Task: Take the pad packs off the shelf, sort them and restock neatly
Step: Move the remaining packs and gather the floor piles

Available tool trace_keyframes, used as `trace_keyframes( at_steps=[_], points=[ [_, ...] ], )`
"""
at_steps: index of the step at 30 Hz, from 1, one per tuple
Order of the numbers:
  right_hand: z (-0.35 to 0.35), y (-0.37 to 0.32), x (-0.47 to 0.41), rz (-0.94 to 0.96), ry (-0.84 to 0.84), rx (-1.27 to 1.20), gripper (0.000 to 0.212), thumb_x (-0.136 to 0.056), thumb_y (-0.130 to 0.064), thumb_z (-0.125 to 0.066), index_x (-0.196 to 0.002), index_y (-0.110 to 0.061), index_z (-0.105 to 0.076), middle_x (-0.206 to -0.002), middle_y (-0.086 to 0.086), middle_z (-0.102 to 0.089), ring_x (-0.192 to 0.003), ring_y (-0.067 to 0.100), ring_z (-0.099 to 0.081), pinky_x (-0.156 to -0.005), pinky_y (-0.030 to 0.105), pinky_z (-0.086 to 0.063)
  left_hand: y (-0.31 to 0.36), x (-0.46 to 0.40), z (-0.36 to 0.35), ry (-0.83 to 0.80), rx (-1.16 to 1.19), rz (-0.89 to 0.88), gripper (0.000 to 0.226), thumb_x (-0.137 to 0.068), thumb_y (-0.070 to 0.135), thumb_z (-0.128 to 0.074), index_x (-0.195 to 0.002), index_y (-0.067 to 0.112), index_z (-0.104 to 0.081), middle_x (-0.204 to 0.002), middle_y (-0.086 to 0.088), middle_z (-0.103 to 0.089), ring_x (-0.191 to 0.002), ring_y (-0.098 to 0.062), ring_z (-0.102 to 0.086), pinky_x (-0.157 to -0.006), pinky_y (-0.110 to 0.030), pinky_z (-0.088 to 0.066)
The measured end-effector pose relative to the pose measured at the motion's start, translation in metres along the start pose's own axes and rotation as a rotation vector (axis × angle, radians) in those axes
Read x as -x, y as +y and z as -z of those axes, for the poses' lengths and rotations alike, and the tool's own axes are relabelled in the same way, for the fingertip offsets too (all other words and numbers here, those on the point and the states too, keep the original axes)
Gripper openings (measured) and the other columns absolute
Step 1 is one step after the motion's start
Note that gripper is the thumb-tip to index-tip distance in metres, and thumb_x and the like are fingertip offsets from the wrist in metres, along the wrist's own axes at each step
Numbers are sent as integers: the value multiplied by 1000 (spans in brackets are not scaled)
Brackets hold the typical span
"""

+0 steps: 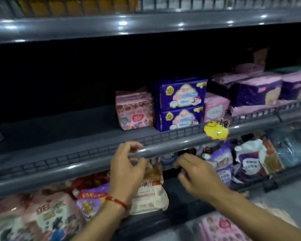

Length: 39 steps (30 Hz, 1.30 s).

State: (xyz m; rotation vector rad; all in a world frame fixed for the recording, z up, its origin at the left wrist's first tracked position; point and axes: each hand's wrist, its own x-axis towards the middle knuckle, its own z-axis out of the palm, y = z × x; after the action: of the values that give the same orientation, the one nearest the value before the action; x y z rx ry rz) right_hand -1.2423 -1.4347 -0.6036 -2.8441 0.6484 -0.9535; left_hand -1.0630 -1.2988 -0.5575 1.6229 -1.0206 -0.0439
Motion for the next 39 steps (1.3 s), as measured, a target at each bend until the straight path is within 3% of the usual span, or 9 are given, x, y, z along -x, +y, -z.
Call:
trace_keyframes(
  at_steps=[4, 7, 10, 16, 20, 26, 30, 34, 39],
  points=[
    [19, 51, 92, -172, -227, 80, 23, -76, -34, -48, -97, -36, -60, -92, -15, -60, -77, 14, -66, -58, 26, -44, -9, 28, -23, -51, -45, 100, 37, -80, -7, -68, -89, 29, -66, -99, 8, -67, -88, -4, -66, -71, -14, -53],
    [29, 61, 106, -295, -394, 36, 25, -86, -37, -47, -107, -43, -59, -110, -22, -59, -96, 11, -65, -73, 29, -48, 1, -19, -22, -7, -164, -24, 31, -83, -7, -66, -95, 22, -65, -103, 6, -61, -93, -7, -62, -76, -7, -49],
    [24, 56, 88, -287, -382, -55, 25, -92, -30, -54, -114, -40, -59, -115, -26, -55, -103, 2, -60, -76, 22, -44, 6, -99, -19, 108, -360, -171, 32, -83, -8, -62, -110, 8, -68, -112, -5, -63, -106, -20, -60, -96, -31, -52],
    [-11, 45, 48, -278, -329, -225, 27, -86, -26, -53, -106, -40, -63, -99, -32, -50, -83, -11, -50, -77, 22, -46, -9, -214, -16, -314, -991, -137, 76, -98, 31, -59, -161, 25, -17, -165, -8, -27, -151, -28, -25, -126, -51, -5],
    [-24, 30, 24, -228, -282, -264, 23, -90, -24, -56, -107, -37, -66, -104, -28, -54, -87, -4, -56, -77, 22, -49, -22, -214, -6, -270, -1246, -197, 87, -92, 52, -64, -160, 24, -19, -152, -14, -34, -138, -37, -35, -115, -57, -30],
    [-35, -1, 4, -198, -230, -368, 21, -89, -26, -54, -102, -35, -67, -104, -25, -58, -89, -3, -59, -76, 24, -52, -52, -200, 64, -142, -816, 41, 70, -86, 33, -76, -144, 16, -40, -140, -19, -44, -124, -43, -51, -102, -49, -47],
    [-31, -36, -26, -160, -124, -447, 23, -89, -24, -52, -102, -35, -68, -100, -24, -59, -87, 1, -61, -76, 23, -53, -65, -170, 82, 31, -427, 280, 50, -86, 17, -76, -129, 11, -52, -121, -7, -65, -109, -25, -62, -99, -37, -51],
    [-24, -73, -86, -122, 44, -438, 32, -93, -20, -57, -123, -29, -62, -117, -17, -56, -104, 2, -55, -90, 27, -50, -76, -163, 79, 136, 85, 533, 32, -85, 17, -78, -114, 15, -64, -111, -9, -74, -93, -26, -72, -74, -48, -63],
    [-21, -97, -163, -247, 34, -330, 70, -100, -33, -60, -158, -22, -21, -153, 7, -28, -137, 27, -38, -103, 41, -45, -56, -153, 63, 67, 549, 645, 18, -99, 0, -59, -115, 8, -62, -102, -12, -70, -88, -26, -67, -66, -37, -63]
  ],
)
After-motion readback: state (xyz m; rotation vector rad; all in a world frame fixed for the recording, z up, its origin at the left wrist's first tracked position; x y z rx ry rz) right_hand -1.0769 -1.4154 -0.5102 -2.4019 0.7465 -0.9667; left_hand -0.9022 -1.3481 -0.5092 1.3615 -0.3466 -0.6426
